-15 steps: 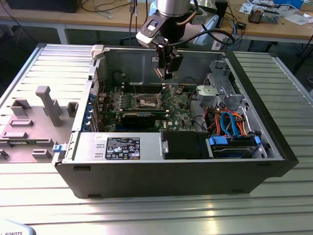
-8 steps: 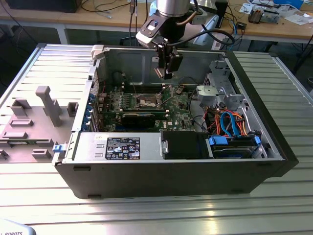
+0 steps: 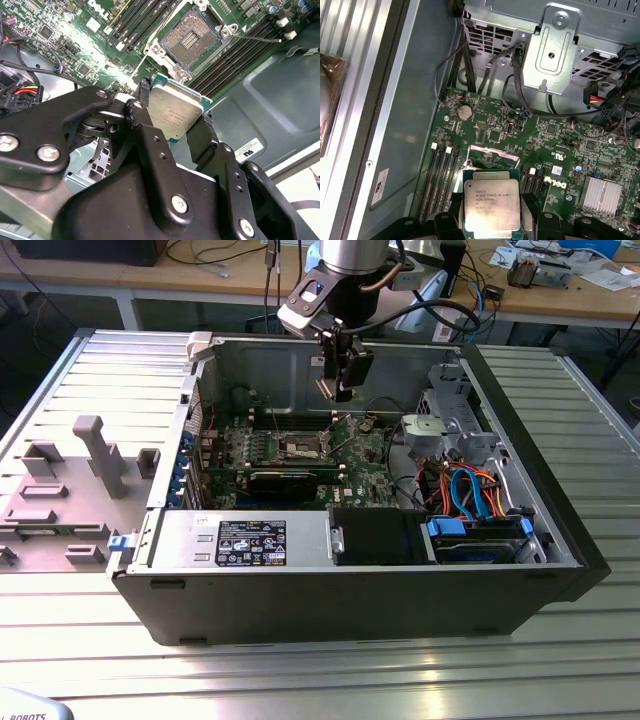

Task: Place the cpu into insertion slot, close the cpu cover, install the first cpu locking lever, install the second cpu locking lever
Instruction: 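Place the cpu into insertion slot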

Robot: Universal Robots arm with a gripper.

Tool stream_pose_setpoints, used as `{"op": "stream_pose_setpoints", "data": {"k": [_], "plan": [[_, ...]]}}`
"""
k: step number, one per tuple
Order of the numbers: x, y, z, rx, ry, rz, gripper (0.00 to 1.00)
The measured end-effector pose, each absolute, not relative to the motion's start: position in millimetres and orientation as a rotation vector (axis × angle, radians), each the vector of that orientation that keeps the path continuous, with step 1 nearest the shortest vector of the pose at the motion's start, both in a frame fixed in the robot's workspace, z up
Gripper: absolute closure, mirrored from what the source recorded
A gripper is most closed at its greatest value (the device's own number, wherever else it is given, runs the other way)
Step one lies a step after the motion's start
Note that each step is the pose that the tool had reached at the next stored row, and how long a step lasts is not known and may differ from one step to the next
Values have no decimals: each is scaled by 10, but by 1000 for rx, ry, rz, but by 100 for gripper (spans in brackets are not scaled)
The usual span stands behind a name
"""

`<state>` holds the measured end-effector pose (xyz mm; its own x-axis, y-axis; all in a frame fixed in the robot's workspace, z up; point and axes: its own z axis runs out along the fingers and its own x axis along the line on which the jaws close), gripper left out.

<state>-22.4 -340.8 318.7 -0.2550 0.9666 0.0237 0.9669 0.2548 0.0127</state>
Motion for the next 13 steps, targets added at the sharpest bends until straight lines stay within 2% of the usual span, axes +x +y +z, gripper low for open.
{"op": "stream_pose_setpoints", "data": {"k": [13], "plan": [[-224, -3408, 3186, -1927, -2467, -38, 46]]}}
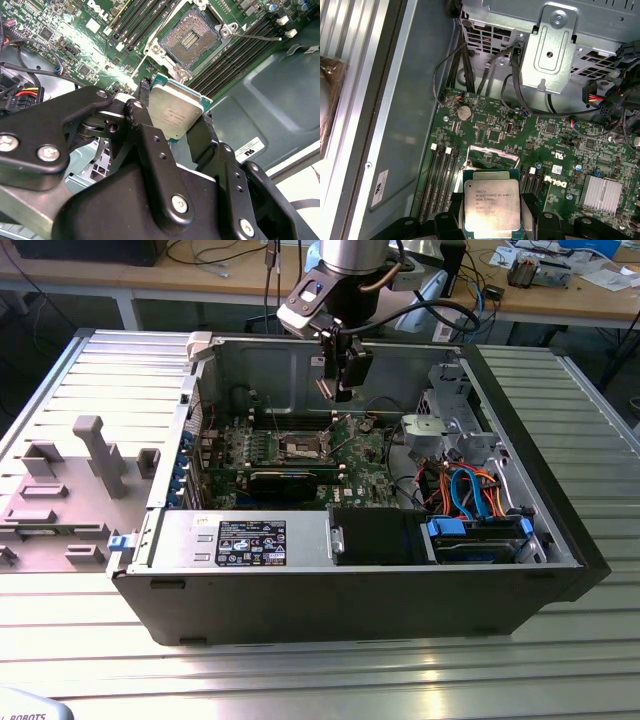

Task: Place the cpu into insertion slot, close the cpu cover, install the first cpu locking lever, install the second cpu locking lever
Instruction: 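Place the cpu into insertion slot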

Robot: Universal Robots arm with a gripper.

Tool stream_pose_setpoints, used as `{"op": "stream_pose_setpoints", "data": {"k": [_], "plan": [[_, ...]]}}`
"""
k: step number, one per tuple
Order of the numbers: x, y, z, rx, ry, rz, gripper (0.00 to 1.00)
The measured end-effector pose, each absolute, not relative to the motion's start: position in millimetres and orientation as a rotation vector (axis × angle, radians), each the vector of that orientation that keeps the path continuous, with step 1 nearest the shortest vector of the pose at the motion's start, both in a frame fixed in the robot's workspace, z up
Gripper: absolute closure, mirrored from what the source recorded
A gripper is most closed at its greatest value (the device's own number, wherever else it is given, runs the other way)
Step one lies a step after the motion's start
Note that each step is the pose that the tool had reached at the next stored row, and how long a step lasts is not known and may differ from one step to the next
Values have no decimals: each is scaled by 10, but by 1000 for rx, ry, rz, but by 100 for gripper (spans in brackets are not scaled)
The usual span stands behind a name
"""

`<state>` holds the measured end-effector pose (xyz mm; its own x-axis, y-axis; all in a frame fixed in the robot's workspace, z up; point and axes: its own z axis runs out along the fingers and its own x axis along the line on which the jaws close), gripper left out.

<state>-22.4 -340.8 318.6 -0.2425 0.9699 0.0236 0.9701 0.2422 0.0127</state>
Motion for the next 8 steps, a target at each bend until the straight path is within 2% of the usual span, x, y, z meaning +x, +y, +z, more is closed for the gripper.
{"op": "stream_pose_setpoints", "data": {"k": [8], "plan": [[-224, -3408, 3185, -1938, -2459, -38, 46]]}}
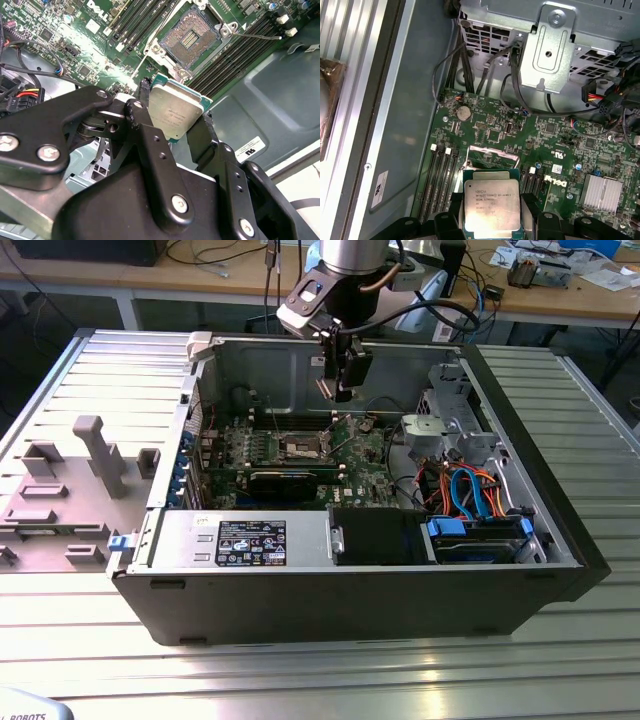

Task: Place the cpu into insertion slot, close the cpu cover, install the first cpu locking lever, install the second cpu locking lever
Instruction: 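Place the cpu into insertion slot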

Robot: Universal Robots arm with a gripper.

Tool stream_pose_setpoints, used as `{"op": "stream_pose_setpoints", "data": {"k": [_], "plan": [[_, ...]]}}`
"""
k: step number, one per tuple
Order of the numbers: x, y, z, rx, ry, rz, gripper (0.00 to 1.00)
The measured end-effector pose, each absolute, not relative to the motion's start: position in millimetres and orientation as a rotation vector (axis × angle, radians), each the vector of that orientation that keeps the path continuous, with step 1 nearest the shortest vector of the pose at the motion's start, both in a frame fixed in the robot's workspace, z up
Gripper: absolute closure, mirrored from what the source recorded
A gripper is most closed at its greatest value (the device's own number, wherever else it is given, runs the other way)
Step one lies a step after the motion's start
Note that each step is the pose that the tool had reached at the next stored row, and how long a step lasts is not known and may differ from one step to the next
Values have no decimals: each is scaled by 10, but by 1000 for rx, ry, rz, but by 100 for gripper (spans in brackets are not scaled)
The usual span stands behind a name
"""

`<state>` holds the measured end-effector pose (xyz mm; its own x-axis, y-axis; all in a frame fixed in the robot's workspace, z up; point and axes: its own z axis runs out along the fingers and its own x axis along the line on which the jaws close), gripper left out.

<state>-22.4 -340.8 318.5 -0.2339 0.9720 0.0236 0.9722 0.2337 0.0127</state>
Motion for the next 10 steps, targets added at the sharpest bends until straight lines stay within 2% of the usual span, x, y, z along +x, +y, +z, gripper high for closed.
{"op": "stream_pose_setpoints", "data": {"k": [10], "plan": [[-224, -3408, 3184, -1950, -2449, -39, 46]]}}
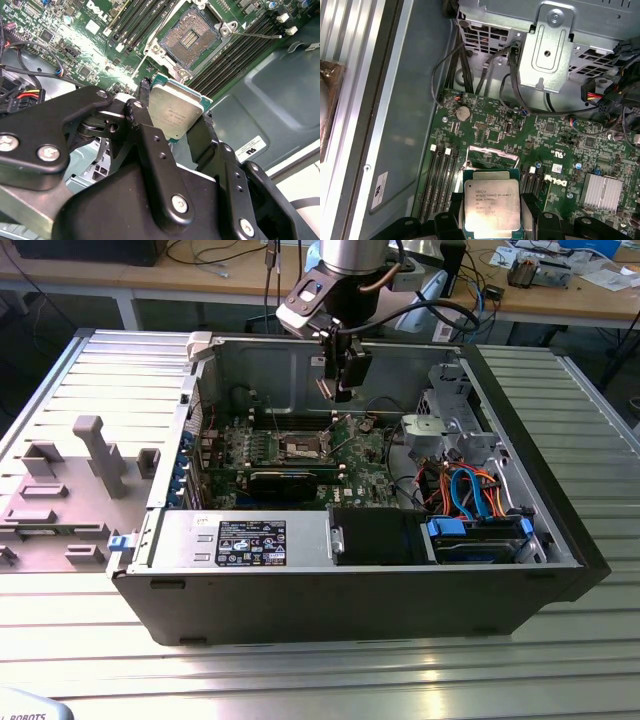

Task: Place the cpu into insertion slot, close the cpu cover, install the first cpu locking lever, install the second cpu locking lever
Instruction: 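Place the cpu into insertion slot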

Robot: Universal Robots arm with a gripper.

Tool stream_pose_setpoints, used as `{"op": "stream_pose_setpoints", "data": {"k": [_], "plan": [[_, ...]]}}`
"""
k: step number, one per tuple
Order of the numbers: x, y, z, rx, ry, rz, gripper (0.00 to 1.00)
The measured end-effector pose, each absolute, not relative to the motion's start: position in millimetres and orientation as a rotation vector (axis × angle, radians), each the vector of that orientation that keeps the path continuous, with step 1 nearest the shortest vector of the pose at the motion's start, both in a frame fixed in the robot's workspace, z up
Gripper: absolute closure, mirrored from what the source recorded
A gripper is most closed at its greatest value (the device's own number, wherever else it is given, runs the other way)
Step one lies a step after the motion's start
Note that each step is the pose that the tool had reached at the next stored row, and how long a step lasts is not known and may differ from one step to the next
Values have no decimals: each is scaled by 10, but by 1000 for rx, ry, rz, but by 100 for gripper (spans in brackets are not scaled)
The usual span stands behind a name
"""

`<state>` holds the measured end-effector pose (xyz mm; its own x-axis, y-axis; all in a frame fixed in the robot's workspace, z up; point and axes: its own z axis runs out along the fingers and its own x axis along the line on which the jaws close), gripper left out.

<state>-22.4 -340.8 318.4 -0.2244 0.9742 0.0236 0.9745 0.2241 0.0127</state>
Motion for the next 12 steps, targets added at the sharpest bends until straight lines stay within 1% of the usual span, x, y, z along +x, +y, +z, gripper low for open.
{"op": "stream_pose_setpoints", "data": {"k": [12], "plan": [[-224, -3408, 3182, -1965, -2437, -39, 46]]}}
